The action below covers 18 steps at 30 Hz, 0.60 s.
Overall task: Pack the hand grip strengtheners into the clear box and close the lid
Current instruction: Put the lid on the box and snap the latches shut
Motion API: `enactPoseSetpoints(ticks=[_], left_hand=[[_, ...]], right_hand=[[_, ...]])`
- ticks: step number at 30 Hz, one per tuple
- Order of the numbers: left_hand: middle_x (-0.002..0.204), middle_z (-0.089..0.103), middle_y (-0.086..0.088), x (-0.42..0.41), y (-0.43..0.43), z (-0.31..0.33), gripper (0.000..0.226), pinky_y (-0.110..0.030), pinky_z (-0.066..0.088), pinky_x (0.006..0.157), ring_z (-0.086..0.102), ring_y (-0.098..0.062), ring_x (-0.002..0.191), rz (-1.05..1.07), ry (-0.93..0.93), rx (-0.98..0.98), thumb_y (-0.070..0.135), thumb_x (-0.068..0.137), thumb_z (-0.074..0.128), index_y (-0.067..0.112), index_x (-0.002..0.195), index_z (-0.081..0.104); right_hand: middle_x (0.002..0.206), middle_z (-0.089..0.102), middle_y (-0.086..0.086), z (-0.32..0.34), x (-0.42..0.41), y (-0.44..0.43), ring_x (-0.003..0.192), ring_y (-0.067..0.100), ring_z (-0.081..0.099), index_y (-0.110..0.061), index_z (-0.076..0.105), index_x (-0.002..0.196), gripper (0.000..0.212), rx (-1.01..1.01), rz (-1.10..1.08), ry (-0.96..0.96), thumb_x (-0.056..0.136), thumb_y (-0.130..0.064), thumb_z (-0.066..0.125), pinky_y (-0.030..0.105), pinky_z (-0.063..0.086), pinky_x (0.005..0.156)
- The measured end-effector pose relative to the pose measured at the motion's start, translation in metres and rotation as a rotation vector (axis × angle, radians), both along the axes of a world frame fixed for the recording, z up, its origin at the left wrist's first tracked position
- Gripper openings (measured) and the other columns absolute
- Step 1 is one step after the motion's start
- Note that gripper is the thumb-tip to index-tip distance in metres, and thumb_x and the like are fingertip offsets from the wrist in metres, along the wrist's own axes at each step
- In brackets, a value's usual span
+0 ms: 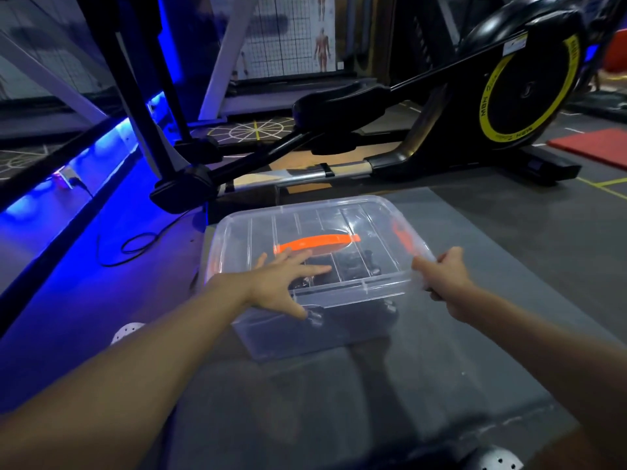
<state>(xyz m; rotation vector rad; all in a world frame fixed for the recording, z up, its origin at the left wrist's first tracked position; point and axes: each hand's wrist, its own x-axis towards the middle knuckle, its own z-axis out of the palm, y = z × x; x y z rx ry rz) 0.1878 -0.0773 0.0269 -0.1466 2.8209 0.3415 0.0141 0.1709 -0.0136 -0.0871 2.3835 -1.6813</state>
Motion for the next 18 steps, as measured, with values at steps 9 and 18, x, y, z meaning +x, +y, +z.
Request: enactPoseSetpoints(ticks=[9,18], left_hand=[[0.164,-0.010,0.003,-0.052,0.064,-0.014,0.066,-0.072,-0.006,0.110,-0.011,-0.029,0.151,0.246,0.240,-0.052,0.080,0.085,0.022,0.057,0.146,0.012],[0.165,-0.010,0.003,-0.061,0.061,-0.022,0.077,-0.073,-0.005,0.109,-0.014,-0.030,0.150,0.264,0.176,-0.143,0.087,0.077,0.011,0.057,0.147,0.003]], right_hand=[[0.124,0.049,0.009,-0.002,-0.041,0.000,0.091,0.020,0.057,-0.011,0.032,0.140,0.070,-0.077,0.077,-0.169,0.084,-0.032,0.069,0.030,0.044,0.063],[0.123,0.058,0.017,0.003,-0.063,-0.017,0.096,0.026,0.065,0.000,0.042,0.138,0.081,-0.100,0.064,-0.143,0.068,-0.018,0.080,0.040,0.057,0.079]])
